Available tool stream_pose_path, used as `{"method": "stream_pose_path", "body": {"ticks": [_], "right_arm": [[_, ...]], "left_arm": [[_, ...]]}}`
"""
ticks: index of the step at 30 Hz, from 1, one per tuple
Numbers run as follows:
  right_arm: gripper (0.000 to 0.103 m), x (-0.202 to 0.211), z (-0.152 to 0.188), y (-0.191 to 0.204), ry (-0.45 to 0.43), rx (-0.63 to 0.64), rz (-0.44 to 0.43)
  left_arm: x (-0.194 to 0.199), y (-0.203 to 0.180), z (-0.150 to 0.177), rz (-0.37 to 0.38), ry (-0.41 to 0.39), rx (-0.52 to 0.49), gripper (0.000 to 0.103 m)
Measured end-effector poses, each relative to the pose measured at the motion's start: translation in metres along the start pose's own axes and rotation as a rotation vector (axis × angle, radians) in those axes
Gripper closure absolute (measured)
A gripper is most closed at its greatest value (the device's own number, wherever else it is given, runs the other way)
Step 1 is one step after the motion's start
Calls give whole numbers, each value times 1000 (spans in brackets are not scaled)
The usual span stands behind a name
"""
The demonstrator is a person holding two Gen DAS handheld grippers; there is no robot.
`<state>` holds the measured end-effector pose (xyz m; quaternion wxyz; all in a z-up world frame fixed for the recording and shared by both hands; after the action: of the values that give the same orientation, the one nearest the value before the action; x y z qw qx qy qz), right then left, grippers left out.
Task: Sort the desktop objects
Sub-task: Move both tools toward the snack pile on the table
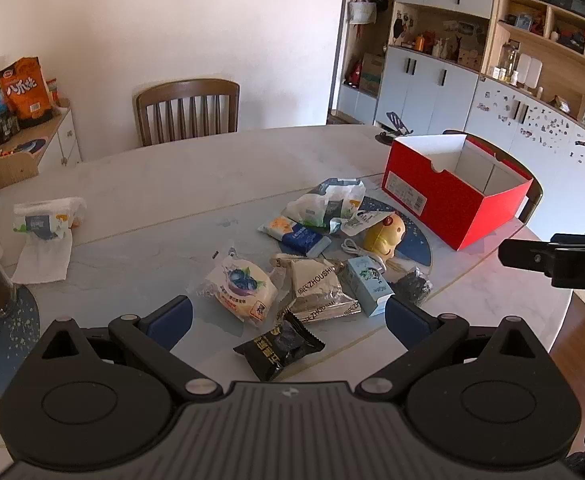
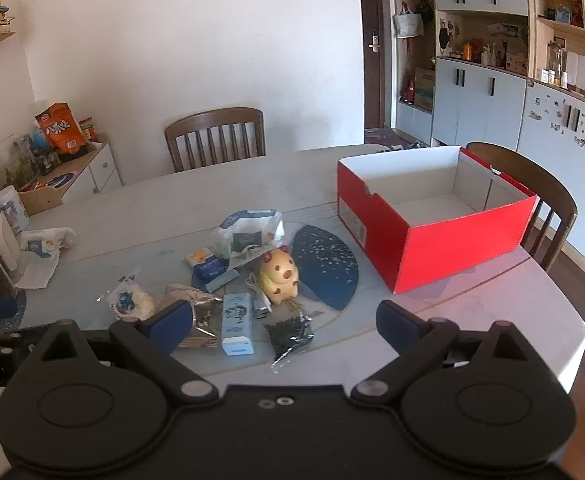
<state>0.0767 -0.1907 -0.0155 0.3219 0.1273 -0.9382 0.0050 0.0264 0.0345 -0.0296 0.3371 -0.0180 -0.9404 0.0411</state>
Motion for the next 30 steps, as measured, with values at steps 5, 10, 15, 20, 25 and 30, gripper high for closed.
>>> {"method": "stream_pose_path", "body": {"ticks": [5,10,15,20,25,30], "right_arm": [[4,2,1,10,-6,15,3],[4,2,3,18,-12,12,18],[4,1,6,23,-4,7,39],[4,-2,9,26,4,18,34],[4,-20,12,23,21,61,25],[6,-51,15,11,70,98,3]], "left_arm": [[4,5,0,-8,-20,-22,0],[5,12,2,1,-14,-32,0],[4,16,7,24,-7,-41,0],[-1,18,9,39,5,-26,0],[-20,13,14,56,16,-23,0],[-52,6,26,27,42,-21,0]]}}
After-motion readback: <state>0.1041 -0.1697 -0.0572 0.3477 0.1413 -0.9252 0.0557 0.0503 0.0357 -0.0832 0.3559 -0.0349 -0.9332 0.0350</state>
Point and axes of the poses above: each gripper's, at about its wrist camera, not at the fingertips, and x roughly against the way its jaws point, y to its left, z to its underside, the point moved 5 cm from there along -x, roughly the way its jaws point, and after that the axes turned 2 degrees about z, right-handed, at the moved point
